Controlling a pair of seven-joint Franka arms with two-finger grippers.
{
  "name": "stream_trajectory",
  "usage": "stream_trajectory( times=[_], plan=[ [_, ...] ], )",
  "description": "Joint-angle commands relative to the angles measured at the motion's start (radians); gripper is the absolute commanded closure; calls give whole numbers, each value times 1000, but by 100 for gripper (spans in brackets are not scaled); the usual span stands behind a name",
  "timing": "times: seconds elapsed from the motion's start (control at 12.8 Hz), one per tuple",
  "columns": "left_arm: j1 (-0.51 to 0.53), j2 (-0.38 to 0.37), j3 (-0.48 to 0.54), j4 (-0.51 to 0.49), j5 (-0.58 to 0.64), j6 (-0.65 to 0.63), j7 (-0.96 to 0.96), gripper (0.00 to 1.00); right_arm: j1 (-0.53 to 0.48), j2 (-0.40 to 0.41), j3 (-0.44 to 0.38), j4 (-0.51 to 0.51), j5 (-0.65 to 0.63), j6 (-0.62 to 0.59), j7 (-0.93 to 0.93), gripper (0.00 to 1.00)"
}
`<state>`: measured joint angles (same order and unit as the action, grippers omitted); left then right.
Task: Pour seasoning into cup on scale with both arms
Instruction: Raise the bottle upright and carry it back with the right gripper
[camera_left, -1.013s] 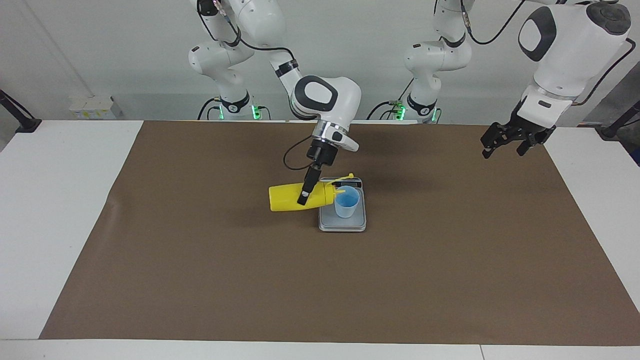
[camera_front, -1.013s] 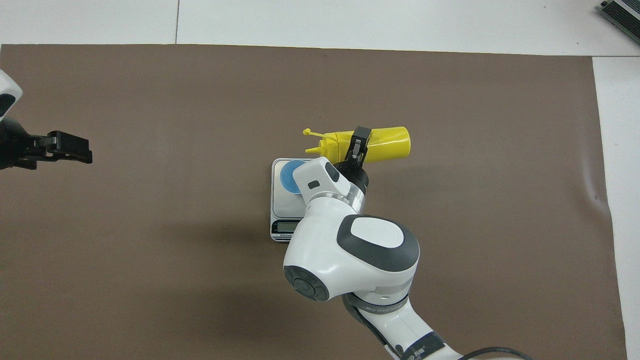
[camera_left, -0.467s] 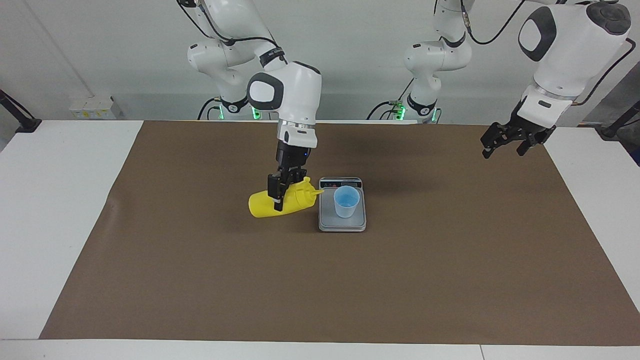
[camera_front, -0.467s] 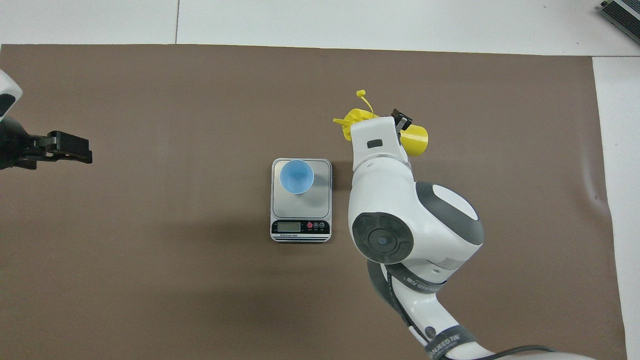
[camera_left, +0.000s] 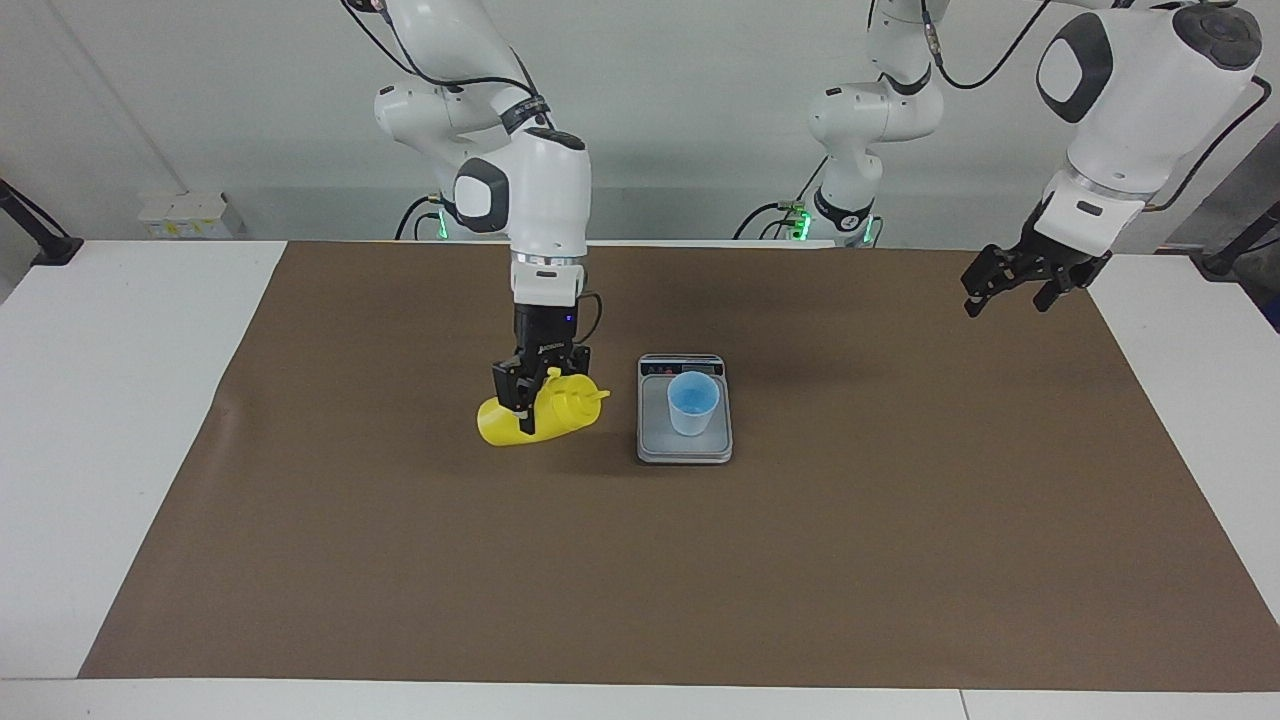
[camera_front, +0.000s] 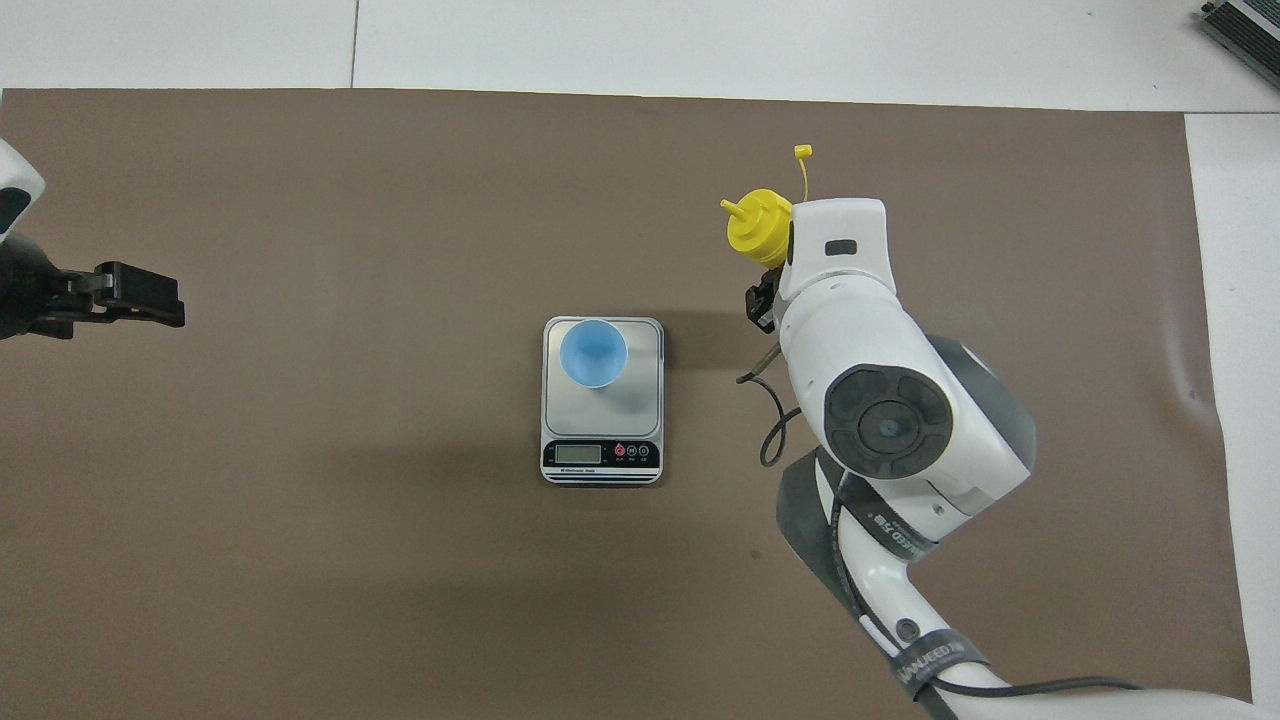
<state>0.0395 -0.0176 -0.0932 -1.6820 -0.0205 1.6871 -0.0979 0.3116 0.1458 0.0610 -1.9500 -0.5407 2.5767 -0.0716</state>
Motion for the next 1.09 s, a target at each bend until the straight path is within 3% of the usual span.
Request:
stream_trajectory(
  times=[0.0, 0.55, 1.01],
  plan=[
    [6, -24, -3, -30, 16, 5, -2, 0, -49, -40, 11, -30, 154, 23, -156, 100],
    [6, -24, -3, -30, 16, 5, -2, 0, -126, -49, 10, -40, 435, 63, -371, 100],
    [6, -24, -3, -30, 16, 5, -2, 0, -183, -49, 10, -61, 706, 74, -707, 100]
  ],
)
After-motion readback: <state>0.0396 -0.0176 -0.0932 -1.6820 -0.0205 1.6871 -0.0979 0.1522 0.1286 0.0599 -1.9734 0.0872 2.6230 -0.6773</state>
